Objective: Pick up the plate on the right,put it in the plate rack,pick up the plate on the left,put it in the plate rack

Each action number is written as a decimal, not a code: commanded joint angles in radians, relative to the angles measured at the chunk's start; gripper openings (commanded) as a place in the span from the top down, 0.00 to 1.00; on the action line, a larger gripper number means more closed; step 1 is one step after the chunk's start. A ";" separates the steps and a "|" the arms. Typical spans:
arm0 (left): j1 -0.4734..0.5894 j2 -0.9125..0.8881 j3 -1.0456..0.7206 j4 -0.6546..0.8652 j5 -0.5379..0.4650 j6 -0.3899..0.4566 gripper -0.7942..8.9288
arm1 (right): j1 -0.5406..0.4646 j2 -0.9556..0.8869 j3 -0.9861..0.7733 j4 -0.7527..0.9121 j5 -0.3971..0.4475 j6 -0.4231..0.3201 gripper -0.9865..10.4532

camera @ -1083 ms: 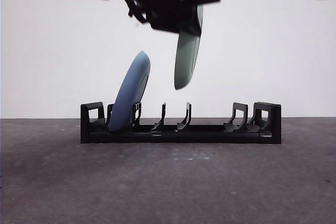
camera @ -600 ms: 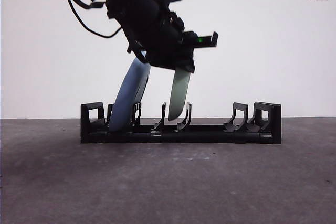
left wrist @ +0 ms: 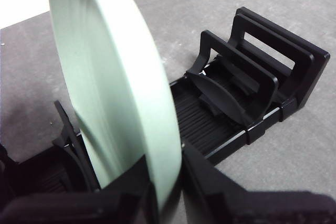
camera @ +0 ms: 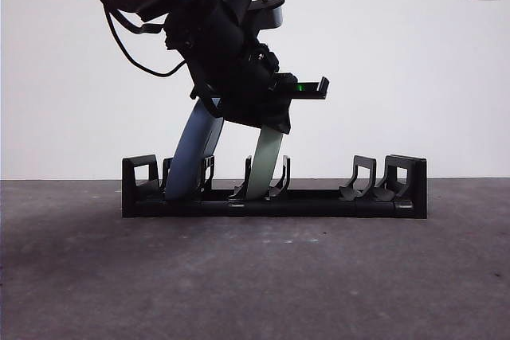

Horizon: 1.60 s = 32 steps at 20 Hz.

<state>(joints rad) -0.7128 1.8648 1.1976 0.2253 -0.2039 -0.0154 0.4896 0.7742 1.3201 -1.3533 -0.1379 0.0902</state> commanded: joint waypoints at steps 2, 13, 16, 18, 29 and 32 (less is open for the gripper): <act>0.001 0.018 -0.003 -0.015 0.001 -0.007 0.92 | 0.001 -0.003 -0.008 0.008 0.001 0.008 0.61; -0.008 0.001 -0.003 -0.018 0.050 -0.007 0.68 | 0.001 -0.002 -0.008 0.021 0.001 0.007 0.61; -0.014 -0.031 -0.003 -0.023 0.050 -0.007 0.68 | 0.001 -0.002 -0.008 0.022 0.001 0.007 0.61; -0.017 -0.069 -0.003 -0.035 0.051 -0.007 0.68 | 0.001 -0.002 -0.008 0.023 0.002 0.007 0.61; -0.068 -0.604 -0.003 -0.600 0.188 0.001 0.68 | 0.001 0.022 -0.009 0.071 0.007 -0.042 0.61; -0.068 -0.781 -0.003 -0.749 0.267 0.000 0.68 | 0.001 0.037 -0.009 0.064 0.006 -0.050 0.61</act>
<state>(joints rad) -0.7784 1.1004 1.1984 -0.5190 0.0563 -0.0189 0.4896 0.8146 1.3197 -1.2884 -0.1307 0.0525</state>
